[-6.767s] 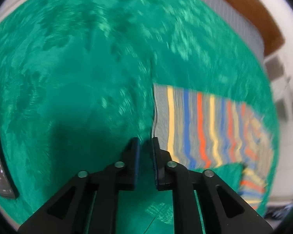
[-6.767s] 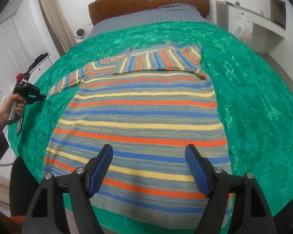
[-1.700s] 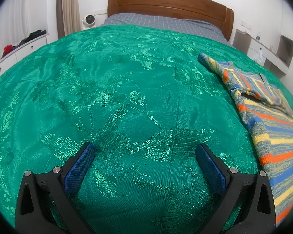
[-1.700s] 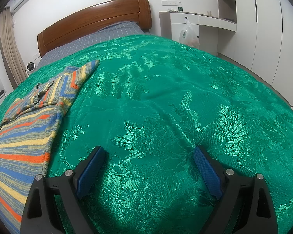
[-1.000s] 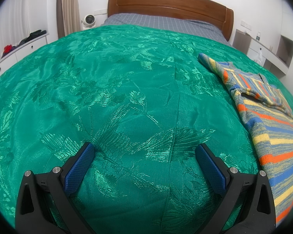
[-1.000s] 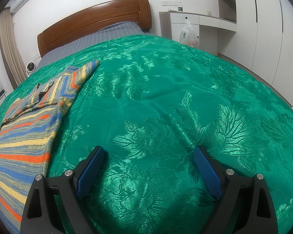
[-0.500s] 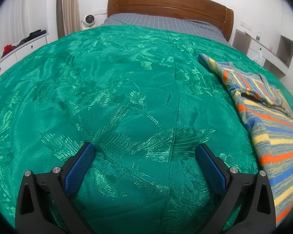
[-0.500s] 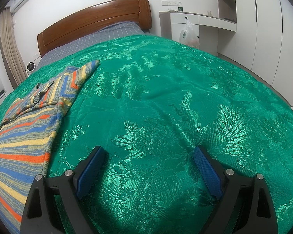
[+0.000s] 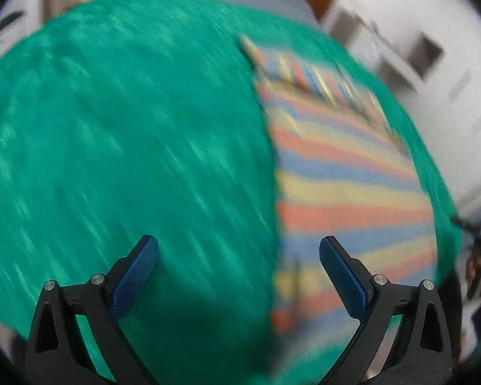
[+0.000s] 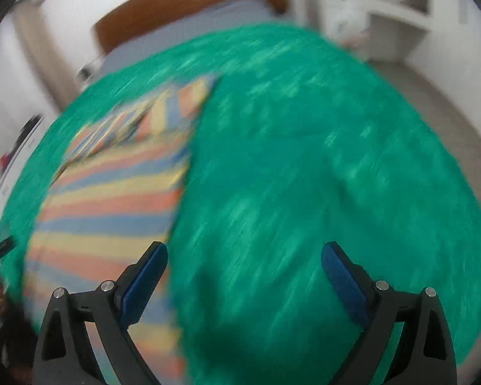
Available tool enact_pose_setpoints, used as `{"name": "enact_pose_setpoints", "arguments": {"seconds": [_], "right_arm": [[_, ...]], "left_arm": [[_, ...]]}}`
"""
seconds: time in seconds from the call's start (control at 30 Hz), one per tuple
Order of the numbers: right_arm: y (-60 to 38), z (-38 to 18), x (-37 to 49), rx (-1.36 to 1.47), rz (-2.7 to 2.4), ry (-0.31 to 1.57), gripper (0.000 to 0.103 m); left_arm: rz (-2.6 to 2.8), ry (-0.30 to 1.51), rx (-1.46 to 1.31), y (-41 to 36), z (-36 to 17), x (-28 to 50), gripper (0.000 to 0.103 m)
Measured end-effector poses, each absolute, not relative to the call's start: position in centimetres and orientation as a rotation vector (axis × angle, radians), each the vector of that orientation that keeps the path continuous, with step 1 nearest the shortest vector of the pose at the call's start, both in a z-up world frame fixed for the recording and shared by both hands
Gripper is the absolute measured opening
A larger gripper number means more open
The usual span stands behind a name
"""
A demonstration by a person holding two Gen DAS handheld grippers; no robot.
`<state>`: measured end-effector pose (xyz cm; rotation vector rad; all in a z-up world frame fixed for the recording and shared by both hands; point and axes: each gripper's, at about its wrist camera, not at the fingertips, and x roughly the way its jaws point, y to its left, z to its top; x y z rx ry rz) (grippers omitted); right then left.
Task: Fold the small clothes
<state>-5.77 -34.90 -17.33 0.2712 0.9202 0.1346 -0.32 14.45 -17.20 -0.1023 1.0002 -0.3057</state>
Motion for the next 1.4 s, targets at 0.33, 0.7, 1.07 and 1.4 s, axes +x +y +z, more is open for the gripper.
{"name": "enact_pose_setpoints", "arguments": {"seconds": [0.33, 0.7, 1.07, 1.4], "right_arm": [[-29.9, -22.3, -9.0, 0.284, 0.280, 1.105, 0.031], [-27.8, -18.7, -10.6, 0.091, 0.315, 1.150, 0.004], [-30.6, -16.2, -9.1, 0.289, 0.355, 1.098, 0.004], [-34.2, -8.0, 10.0, 0.448, 0.346, 0.850, 0.004]], "left_arm": [[-0.341, 1.172, 0.030, 8.8, -21.2, -3.7, 0.004], [-0.437, 1.157, 0.043, 9.3, -18.3, -6.5, 0.002], [-0.458, 1.149, -0.146, 11.1, -14.7, -4.6, 0.002], [-0.379, 0.979, -0.198, 9.4, -8.8, 16.0, 0.002]]}}
